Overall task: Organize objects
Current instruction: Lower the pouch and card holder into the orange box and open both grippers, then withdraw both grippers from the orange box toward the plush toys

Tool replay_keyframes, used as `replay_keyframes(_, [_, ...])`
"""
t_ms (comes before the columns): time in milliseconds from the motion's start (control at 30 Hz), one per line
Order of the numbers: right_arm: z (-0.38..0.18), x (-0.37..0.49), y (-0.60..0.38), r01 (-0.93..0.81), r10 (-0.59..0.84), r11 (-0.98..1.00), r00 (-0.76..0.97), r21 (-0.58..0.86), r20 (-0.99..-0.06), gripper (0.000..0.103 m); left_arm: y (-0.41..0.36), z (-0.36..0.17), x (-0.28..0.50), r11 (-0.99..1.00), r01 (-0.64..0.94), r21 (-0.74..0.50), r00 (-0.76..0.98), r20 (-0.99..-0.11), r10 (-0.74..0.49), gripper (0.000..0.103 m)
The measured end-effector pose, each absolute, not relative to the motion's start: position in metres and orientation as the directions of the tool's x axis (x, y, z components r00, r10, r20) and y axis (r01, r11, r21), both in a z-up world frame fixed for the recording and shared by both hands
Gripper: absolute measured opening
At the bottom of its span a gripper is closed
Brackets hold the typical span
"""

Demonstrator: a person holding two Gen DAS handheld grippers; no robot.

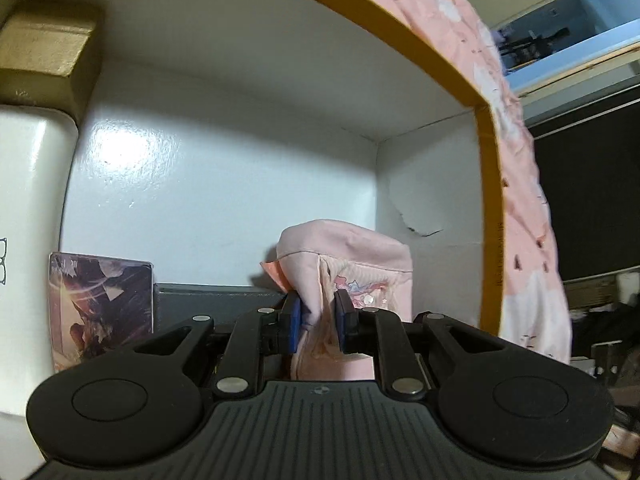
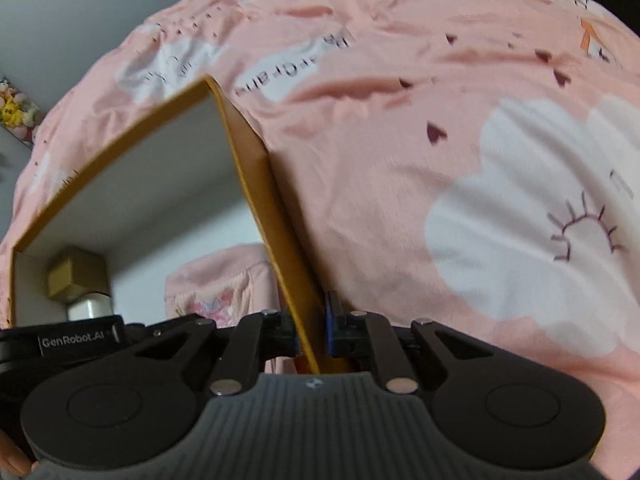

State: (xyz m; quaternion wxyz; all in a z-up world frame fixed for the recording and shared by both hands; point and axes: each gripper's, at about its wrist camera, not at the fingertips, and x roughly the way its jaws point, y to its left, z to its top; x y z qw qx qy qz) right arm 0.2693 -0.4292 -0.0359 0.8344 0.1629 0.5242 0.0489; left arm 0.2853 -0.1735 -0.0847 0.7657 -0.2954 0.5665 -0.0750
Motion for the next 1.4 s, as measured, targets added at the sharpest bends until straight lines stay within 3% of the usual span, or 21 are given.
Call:
replay_keyframes(133, [-0.028, 0.265, -0.425, 0.044, 0.253, 0.951, 0.459, 0.307, -0.851, 0.016, -0.181, -0.077, 0.283, 0.831, -0.235, -0.505, 0.346, -0.842, -0.414, 0.02])
replay_keyframes(400, [-0.01, 0.258, -0.405, -0.012, 0.207, 0.972, 0.5, 0.233, -0.841, 0.019, -0.156, -0.084, 0.27, 0.761, -0.314, -0.568, 0.354, -0.814, -0.461, 0.026])
replay_keyframes(533, [0.003, 0.249, -0.404, -0.031, 0.222, 0.97, 0.526, 0.242, -0.821, 0.021, -0.144, -0.084, 0.261, 0.735, -0.298, -0.609, 0.352, -0.786, -0.509, 0.039])
replay_keyframes(733, [0.029, 0.231, -0.398, -0.05, 0.181, 0.981, 0.599, 0.189, -0.78, 0.024, -0.136, -0.073, 0.24, 0.748, -0.236, -0.621, 0.39, -0.765, -0.513, 0.039])
replay_keyframes(833, [0.042, 0.22, -0.394, -0.062, 0.168, 0.984, 0.643, 0.168, -0.747, 0.031, -0.125, -0.056, 0.225, 0.761, -0.188, -0.621, 0.425, -0.75, -0.507, 0.039])
replay_keyframes(1033, [0.056, 0.198, -0.366, -0.159, 0.219, 0.976, 0.696, 0.15, -0.684, 0.035, -0.12, -0.018, 0.205, 0.822, -0.053, -0.567, 0.511, -0.723, -0.465, 0.039])
replay_keyframes(1167, [0.058, 0.179, -0.341, -0.209, 0.238, 0.97, 0.723, 0.123, -0.649, 0.044, -0.11, 0.007, 0.183, 0.882, 0.016, -0.471, 0.607, -0.697, -0.383, 0.039])
replay_keyframes(1300, [0.054, 0.161, -0.317, -0.245, 0.262, 0.963, 0.743, 0.115, -0.616, 0.054, -0.092, 0.025, 0.157, 0.913, 0.031, -0.407, 0.683, -0.659, -0.316, 0.039])
replay_keyframes(1400, [0.049, 0.15, -0.298, -0.305, 0.313, 0.945, 0.73, 0.12, -0.607, 0.054, -0.078, 0.036, 0.137, 0.945, 0.032, -0.325, 0.731, -0.638, -0.244, 0.039])
